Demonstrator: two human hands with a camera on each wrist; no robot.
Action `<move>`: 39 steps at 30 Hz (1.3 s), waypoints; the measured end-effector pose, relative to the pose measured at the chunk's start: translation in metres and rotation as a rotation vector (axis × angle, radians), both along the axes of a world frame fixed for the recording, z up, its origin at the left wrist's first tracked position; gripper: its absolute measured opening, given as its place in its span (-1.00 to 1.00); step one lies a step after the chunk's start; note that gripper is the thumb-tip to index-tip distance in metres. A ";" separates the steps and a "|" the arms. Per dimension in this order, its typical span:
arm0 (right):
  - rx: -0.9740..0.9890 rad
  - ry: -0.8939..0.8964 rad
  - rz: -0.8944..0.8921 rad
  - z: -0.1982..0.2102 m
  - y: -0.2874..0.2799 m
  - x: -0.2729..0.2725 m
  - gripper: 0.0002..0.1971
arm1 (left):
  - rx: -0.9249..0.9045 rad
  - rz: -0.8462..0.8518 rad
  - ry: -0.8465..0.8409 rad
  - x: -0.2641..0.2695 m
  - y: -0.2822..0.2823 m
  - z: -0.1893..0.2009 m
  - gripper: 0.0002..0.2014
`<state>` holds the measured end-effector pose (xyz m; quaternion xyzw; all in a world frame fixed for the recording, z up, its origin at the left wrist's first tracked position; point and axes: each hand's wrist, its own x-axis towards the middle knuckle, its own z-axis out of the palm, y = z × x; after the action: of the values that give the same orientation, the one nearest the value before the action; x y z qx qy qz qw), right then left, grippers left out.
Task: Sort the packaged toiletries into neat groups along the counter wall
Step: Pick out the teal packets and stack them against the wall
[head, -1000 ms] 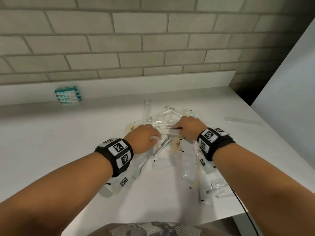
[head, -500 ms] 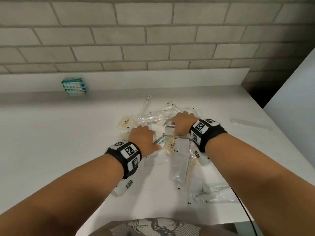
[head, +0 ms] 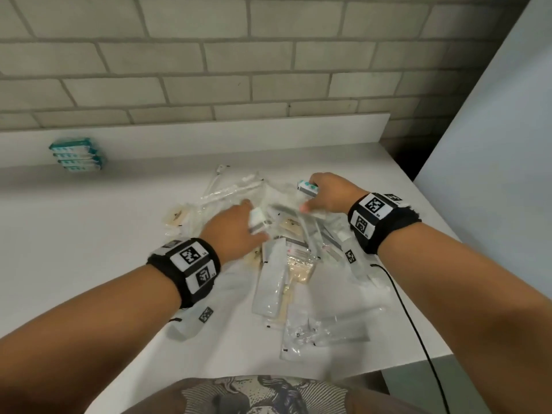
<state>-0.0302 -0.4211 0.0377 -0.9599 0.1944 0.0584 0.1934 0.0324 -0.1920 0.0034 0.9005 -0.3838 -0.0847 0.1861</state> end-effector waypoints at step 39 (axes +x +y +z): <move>0.156 0.081 -0.051 -0.020 0.022 -0.073 -0.43 | 0.351 -0.119 -0.120 -0.015 -0.060 -0.032 -0.52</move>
<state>-0.1032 -0.3987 0.0176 -0.9335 0.2212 0.1071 0.2612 0.0172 -0.2516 -0.0289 0.8982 -0.4262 -0.1075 -0.0024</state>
